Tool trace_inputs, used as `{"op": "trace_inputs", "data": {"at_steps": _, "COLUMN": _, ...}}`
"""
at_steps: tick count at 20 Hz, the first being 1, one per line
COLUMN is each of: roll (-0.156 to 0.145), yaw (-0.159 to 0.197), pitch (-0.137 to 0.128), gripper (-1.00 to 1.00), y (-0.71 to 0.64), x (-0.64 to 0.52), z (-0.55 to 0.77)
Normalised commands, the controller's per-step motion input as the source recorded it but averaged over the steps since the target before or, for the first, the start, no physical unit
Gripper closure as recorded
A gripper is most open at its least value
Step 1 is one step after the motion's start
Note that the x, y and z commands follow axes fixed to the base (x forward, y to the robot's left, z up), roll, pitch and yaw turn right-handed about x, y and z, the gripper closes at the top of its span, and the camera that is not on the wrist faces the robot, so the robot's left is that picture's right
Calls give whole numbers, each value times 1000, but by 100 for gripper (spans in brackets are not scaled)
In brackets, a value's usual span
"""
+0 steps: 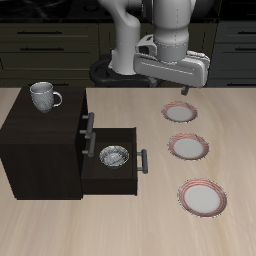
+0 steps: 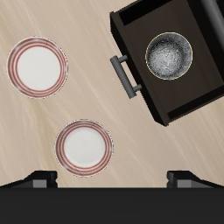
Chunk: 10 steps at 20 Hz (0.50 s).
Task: Close the bottom drawer
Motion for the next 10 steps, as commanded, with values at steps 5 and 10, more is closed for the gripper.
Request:
{"op": "trace_inputs", "data": {"at_steps": 5, "roll": -24, "yaw": -100, "pitch": -36, "gripper": -100, "y": 11, "x": 122, "z": 13}}
{"op": "trace_inputs", "data": {"at_steps": 10, "roll": 13, "yaw": -81, "pitch": 3, "gripper": -100, "y": 106, "x": 148, "z": -100}}
